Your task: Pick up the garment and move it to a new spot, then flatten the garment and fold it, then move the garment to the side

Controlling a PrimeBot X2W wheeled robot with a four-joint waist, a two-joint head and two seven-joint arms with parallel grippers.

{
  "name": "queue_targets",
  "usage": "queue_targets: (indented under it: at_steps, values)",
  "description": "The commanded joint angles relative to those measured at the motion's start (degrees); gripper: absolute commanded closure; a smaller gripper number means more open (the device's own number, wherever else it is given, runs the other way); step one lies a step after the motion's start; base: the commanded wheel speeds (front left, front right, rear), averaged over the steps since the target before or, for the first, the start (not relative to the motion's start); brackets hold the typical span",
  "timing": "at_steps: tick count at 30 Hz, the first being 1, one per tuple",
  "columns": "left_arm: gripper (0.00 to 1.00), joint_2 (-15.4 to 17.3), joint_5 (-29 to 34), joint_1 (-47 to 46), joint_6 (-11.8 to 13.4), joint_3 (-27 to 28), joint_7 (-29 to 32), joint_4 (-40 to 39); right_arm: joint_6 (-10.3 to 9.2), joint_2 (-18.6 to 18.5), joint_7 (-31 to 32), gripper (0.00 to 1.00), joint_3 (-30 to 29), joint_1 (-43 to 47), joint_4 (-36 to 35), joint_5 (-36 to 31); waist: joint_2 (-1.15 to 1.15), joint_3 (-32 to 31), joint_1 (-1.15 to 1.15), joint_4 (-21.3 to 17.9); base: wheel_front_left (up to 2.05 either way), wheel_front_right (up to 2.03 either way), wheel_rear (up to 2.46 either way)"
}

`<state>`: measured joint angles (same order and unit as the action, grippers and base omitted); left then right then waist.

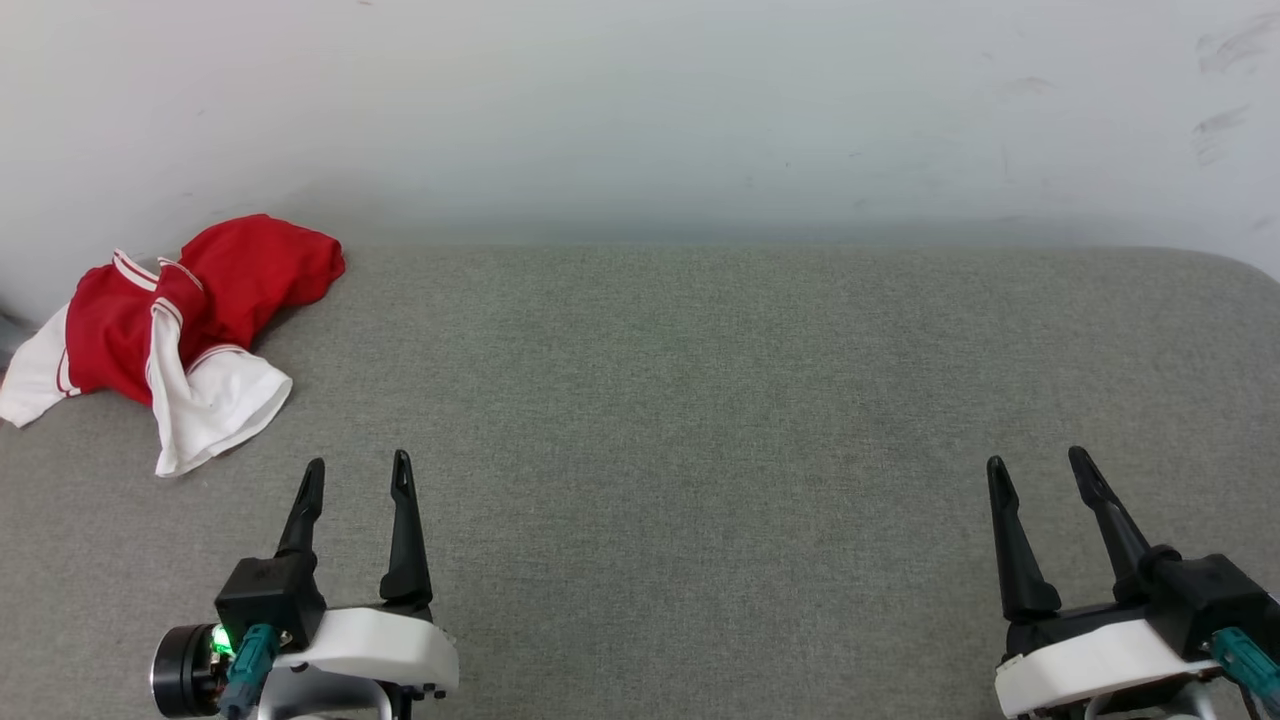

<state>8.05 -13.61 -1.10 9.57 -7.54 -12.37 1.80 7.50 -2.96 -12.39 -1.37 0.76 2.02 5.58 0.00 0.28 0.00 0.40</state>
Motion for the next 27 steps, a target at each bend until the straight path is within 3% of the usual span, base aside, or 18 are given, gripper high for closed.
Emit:
queue_targets:
  at_steps: [1, 11, 27]
  values:
    - [0.0, -0.1, 1.3, 0.5, -0.4, 0.0, -0.6, -0.3, -0.02, 0.1, -0.6, 0.0, 0.0, 0.4, -0.5, -0.9, 0.0, 0.0, 0.0, 0.0, 0.0, 0.0, 0.0]
    - [0.0, -1.8, 5.9, 1.0, -3.4, 2.0, -1.9, 0.7, -0.02, 0.1, -1.8, 0.0, 0.5, 1.0, -1.0, -3.7, 0.0, 0.1, 0.0, 0.2, 0.0, 0.0, 0.0]
    - [0.0, -3.9, 10.2, 1.9, -6.3, 5.2, -2.9, 2.0, -0.03, 0.2, -2.8, 0.0, 0.1, 1.6, 0.6, 0.7, 0.0, -0.2, 0.0, -0.1, 0.0, 0.0, 0.0]
